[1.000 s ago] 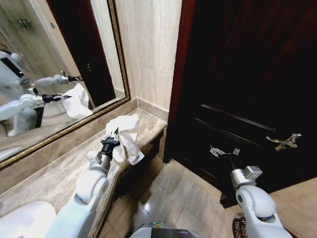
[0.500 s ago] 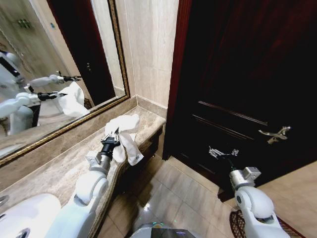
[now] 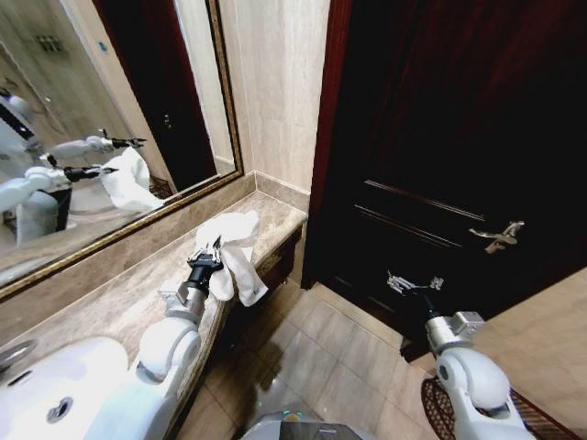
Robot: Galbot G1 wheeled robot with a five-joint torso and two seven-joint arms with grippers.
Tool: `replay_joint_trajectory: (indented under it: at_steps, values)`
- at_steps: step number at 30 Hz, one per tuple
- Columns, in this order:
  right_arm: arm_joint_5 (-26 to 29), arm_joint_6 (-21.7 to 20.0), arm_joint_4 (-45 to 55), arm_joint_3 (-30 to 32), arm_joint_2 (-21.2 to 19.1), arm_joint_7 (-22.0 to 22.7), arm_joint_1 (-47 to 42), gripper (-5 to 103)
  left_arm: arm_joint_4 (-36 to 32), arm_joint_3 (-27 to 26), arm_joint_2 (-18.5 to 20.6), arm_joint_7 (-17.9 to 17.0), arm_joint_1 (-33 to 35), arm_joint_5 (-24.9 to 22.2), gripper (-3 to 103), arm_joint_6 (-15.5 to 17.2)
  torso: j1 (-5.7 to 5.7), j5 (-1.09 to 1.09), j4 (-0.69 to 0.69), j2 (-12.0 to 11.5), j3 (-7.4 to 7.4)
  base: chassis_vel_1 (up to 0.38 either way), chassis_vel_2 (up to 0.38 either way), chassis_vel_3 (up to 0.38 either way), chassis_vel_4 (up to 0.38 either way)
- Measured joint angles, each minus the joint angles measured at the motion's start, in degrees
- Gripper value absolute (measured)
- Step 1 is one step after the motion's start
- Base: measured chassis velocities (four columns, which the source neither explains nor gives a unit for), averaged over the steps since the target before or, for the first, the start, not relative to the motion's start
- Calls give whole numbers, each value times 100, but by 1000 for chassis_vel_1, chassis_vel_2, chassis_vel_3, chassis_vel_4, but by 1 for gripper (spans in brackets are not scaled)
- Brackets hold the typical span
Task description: Discard the used towel into the hamper.
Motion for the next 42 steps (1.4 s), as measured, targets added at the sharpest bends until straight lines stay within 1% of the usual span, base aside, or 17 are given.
replay_joint_trajectory:
  at_steps: [6, 9, 42]
  values:
    - [-1, 2, 41, 6, 19, 0, -21, 100, -30, -5, -19, 10, 22, 5, 5, -9, 0, 0, -2, 0, 0, 81, -83, -82, 66]
    - [-5, 12, 56, 18, 35, 0, -48, 100, -30, 3, -39, 18, 39, 22, 5, -45, 1, 0, 0, 0, 0, 74, -71, -67, 72]
    - [-27, 70, 25, 53, 41, 25, -47, 100, 60, 39, -62, 150, -24, 25, 5, -135, -1, 0, -2, 0, 0, 75, -77, -76, 71]
